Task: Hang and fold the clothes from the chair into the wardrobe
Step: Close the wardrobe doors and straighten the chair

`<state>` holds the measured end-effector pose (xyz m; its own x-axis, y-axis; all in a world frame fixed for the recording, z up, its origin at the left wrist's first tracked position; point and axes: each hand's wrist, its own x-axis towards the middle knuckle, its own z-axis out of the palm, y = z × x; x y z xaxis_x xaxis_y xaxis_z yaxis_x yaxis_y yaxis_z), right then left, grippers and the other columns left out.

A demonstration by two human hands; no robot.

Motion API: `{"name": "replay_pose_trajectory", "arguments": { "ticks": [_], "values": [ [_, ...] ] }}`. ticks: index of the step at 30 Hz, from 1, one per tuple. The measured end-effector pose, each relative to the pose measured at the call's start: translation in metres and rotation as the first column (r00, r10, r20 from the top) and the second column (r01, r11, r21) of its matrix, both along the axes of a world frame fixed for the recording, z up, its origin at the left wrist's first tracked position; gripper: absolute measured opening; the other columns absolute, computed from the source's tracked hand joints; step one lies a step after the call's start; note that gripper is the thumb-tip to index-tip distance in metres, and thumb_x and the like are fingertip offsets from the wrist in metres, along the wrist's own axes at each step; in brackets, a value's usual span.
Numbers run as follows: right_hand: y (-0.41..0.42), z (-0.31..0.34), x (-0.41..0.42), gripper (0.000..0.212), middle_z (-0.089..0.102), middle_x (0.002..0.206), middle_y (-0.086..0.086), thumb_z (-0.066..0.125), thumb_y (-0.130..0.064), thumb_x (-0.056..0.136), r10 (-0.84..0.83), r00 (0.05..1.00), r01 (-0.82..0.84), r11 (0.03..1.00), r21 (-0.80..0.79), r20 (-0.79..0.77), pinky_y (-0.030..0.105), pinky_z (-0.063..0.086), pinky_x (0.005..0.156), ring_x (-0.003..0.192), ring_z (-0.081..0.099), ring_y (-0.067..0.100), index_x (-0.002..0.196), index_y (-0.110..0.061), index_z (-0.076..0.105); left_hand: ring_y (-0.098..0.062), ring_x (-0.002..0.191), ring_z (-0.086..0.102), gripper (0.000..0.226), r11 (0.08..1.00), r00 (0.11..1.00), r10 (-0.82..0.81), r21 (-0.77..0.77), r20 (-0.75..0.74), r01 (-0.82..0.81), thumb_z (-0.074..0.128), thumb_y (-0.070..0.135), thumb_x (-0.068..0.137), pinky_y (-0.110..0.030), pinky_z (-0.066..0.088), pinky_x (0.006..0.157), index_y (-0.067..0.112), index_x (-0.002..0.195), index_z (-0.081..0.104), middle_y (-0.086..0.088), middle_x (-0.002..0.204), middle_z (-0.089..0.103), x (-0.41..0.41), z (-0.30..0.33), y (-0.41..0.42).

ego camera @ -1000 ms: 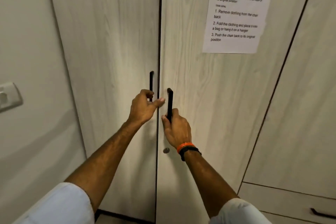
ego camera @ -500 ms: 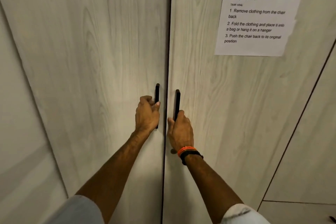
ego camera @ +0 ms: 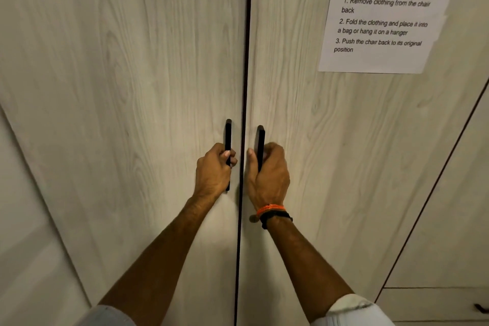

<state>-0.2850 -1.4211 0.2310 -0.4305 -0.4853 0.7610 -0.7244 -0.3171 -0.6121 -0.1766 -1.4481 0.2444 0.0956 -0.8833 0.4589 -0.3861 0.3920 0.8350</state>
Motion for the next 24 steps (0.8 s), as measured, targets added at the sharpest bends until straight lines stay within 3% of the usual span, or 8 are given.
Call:
{"name": "replay_pose_trajectory", "arguments": {
  "ticks": [2, 4, 7, 12, 19, 24],
  "values": [
    [-0.01, 0.014, 0.0, 0.033, 0.059, 0.112, 0.01, 0.065, -0.032, 0.093, -0.143, 0.987, 0.132, 0.98, -0.146, -0.068, 0.039, 0.053, 0.077, 0.095, 0.057, 0.022, 0.113, -0.007, 0.057, -0.011, 0.085, 0.069, 0.017, 1.0, 1.0, -0.01, 0.004, -0.003, 0.01, 0.047, 0.012, 0.102, -0.023, 0.054, 0.082, 0.011, 0.098, 0.063, 0.0, 0.091, 0.071, 0.001, 0.001, 0.0],
    [-0.023, 0.023, -0.004, 0.045, 0.05, 0.135, 0.015, 0.061, -0.034, 0.093, -0.277, 0.938, 0.234, 0.949, -0.21, -0.207, 0.041, 0.042, 0.1, 0.12, 0.049, 0.027, 0.128, -0.007, 0.052, -0.01, 0.086, 0.068, 0.015, 1.0, 1.0, -0.028, 0.008, -0.007, 0.028, 0.048, 0.011, 0.102, -0.02, 0.054, 0.081, 0.011, 0.103, 0.063, 0.0, 0.092, 0.071, 0.003, 0.002, 0.0],
    [-0.036, 0.021, -0.013, 0.059, 0.031, 0.157, 0.016, 0.054, -0.029, 0.096, -0.293, 0.874, 0.214, 0.949, -0.233, -0.389, 0.044, 0.02, 0.121, 0.145, 0.028, 0.029, 0.147, -0.004, 0.037, -0.011, 0.091, 0.068, 0.016, 0.998, 0.999, -0.032, -0.062, -0.002, 0.032, 0.052, 0.015, 0.1, -0.024, 0.054, 0.083, 0.015, 0.114, 0.06, 0.003, 0.094, 0.071, 0.007, 0.003, -0.003],
    [-0.048, 0.016, -0.017, 0.066, 0.024, 0.159, 0.02, 0.058, -0.018, 0.094, -0.178, 0.906, 0.084, 0.965, -0.249, -0.383, 0.045, 0.006, 0.124, 0.15, 0.017, 0.031, 0.15, -0.003, 0.027, -0.007, 0.086, 0.069, 0.025, 0.976, 0.996, -0.069, -0.203, 0.051, 0.077, 0.048, 0.031, 0.102, -0.032, 0.058, 0.084, 0.012, 0.115, 0.058, 0.005, 0.09, 0.071, 0.005, 0.006, -0.008],
    [-0.068, 0.018, -0.017, 0.059, 0.028, 0.157, 0.023, 0.052, -0.018, 0.095, -0.185, 0.907, 0.067, 0.95, -0.304, -0.378, 0.046, 0.006, 0.123, 0.149, 0.017, 0.03, 0.148, -0.001, 0.032, -0.009, 0.073, 0.068, 0.019, 0.951, 0.997, -0.035, -0.303, 0.074, 0.056, 0.046, 0.027, 0.103, -0.038, 0.059, 0.076, 0.013, 0.105, 0.058, 0.006, 0.08, 0.07, 0.004, 0.0, -0.021],
    [-0.067, 0.016, -0.015, 0.059, 0.024, 0.159, 0.022, 0.049, -0.02, 0.098, -0.22, 0.888, 0.13, 0.962, -0.239, -0.403, 0.048, 0.008, 0.123, 0.15, 0.015, 0.03, 0.15, -0.002, 0.028, -0.011, 0.074, 0.069, 0.016, 0.976, 0.997, -0.068, -0.202, 0.039, 0.074, 0.046, 0.028, 0.103, -0.04, 0.06, 0.078, 0.016, 0.106, 0.055, 0.001, 0.078, 0.07, 0.003, 0.001, -0.01]
  ]
}}
